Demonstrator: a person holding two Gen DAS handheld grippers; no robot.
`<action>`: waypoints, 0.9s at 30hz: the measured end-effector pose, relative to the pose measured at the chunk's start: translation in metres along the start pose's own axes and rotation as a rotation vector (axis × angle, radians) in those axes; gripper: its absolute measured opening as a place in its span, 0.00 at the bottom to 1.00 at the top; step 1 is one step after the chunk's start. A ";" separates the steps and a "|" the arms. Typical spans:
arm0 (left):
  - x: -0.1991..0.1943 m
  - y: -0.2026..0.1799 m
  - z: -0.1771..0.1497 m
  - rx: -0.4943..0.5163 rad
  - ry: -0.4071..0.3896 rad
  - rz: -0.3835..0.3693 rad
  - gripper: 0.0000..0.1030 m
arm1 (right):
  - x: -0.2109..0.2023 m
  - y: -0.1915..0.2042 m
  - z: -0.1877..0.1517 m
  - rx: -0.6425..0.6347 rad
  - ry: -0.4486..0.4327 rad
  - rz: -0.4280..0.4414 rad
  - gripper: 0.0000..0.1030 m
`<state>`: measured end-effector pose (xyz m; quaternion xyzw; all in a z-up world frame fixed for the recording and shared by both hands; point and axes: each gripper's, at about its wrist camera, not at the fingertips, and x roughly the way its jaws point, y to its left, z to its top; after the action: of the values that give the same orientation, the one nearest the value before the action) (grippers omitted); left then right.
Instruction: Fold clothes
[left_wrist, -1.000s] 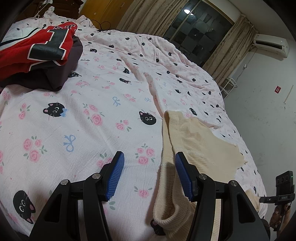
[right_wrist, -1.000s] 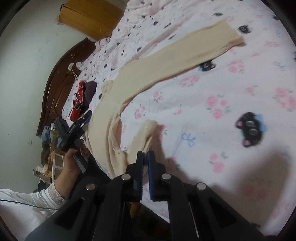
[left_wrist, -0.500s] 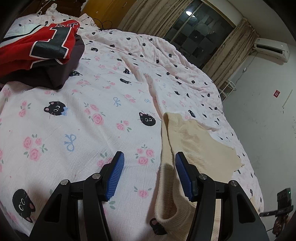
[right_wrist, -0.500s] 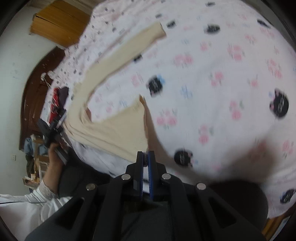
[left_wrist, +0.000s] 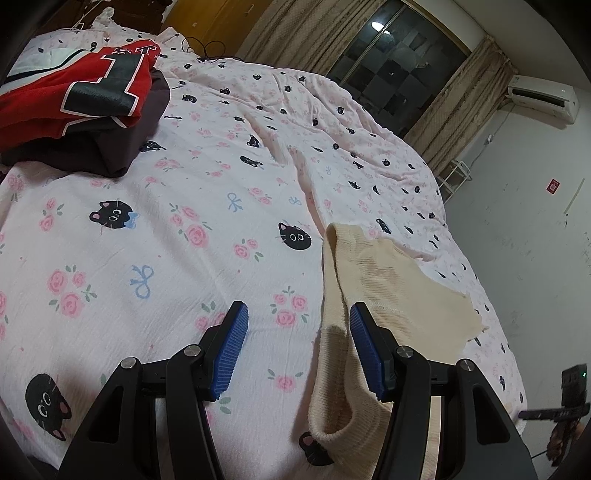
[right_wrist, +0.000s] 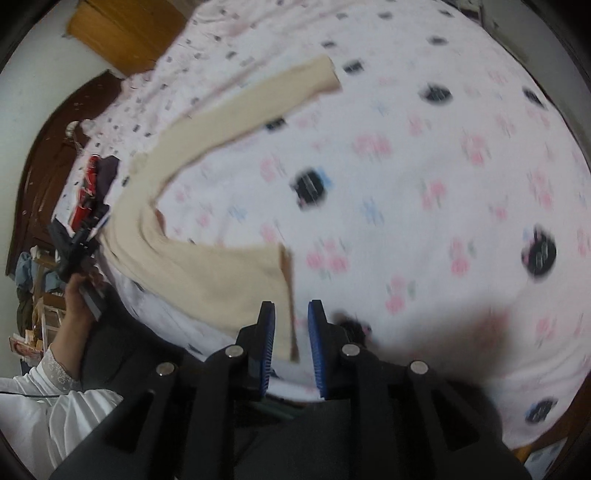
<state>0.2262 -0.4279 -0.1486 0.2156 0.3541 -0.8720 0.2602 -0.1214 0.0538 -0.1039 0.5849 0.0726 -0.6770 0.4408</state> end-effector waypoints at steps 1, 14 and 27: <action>0.000 0.000 0.000 0.002 0.000 0.001 0.51 | 0.002 0.003 0.007 -0.020 -0.003 0.005 0.24; 0.002 -0.001 -0.001 0.015 0.000 0.014 0.51 | 0.045 0.004 0.036 -0.133 0.092 0.035 0.05; 0.003 -0.002 -0.002 0.025 0.001 0.021 0.51 | 0.005 -0.024 0.056 -0.038 -0.024 0.033 0.05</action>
<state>0.2232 -0.4264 -0.1504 0.2230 0.3410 -0.8735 0.2665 -0.1783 0.0309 -0.1010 0.5693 0.0706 -0.6752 0.4637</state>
